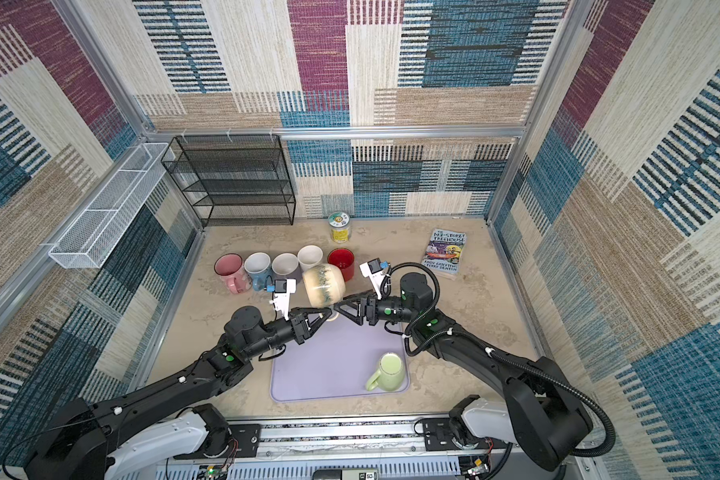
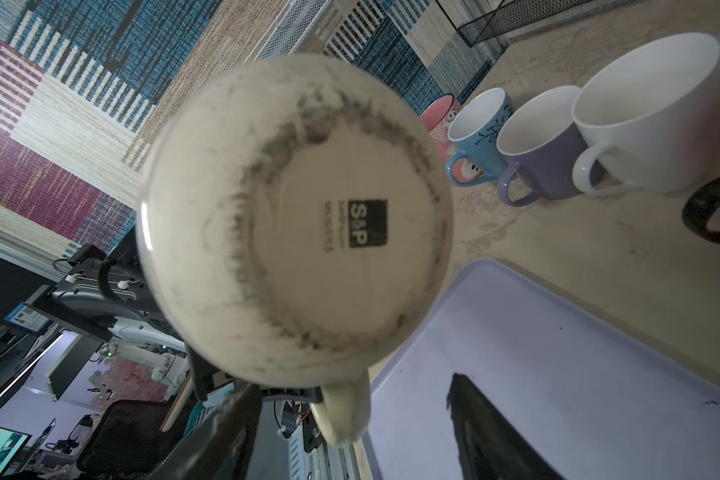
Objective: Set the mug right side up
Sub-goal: 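Bring the left gripper to the cream mug's open rim while the right holds it, then grasp the cream mug's rim with the left gripper while the right gripper withdraws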
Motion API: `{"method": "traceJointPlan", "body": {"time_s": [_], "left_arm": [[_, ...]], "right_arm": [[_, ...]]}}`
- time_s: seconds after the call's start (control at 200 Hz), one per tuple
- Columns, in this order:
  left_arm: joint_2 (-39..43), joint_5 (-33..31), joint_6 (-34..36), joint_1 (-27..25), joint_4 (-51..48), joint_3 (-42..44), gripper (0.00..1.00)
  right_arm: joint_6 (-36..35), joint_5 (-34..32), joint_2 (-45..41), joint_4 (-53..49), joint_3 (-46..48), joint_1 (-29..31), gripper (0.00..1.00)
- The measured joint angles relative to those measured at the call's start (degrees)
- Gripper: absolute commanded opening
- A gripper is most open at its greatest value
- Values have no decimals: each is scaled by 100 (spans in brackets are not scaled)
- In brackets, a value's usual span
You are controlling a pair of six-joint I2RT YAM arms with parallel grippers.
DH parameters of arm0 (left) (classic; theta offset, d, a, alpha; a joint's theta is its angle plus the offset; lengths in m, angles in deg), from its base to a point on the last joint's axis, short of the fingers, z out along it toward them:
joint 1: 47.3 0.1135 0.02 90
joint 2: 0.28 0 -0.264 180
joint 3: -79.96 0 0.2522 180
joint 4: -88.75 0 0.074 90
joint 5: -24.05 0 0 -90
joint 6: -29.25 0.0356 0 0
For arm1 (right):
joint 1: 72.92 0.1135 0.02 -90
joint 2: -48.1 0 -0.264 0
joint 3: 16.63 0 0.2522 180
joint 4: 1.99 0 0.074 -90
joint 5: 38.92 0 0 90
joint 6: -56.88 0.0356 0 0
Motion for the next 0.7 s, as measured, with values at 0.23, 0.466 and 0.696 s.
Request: {"method": "traceJointPlan", "body": {"time_s": [0.23, 0.466, 0.696], "left_arm": [[-343, -151, -4, 0, -577, -258, 0], [-804, -151, -2, 0, -1012, -619, 0], [-1456, -153, -7, -7, -1237, -1010, 0]], "right_arm": [[-313, -348, -297, -614, 74, -17, 74], [-619, -756, -732, -1252, 94, -59, 74], [-671, -1126, -929, -1775, 157, -437, 74]]}}
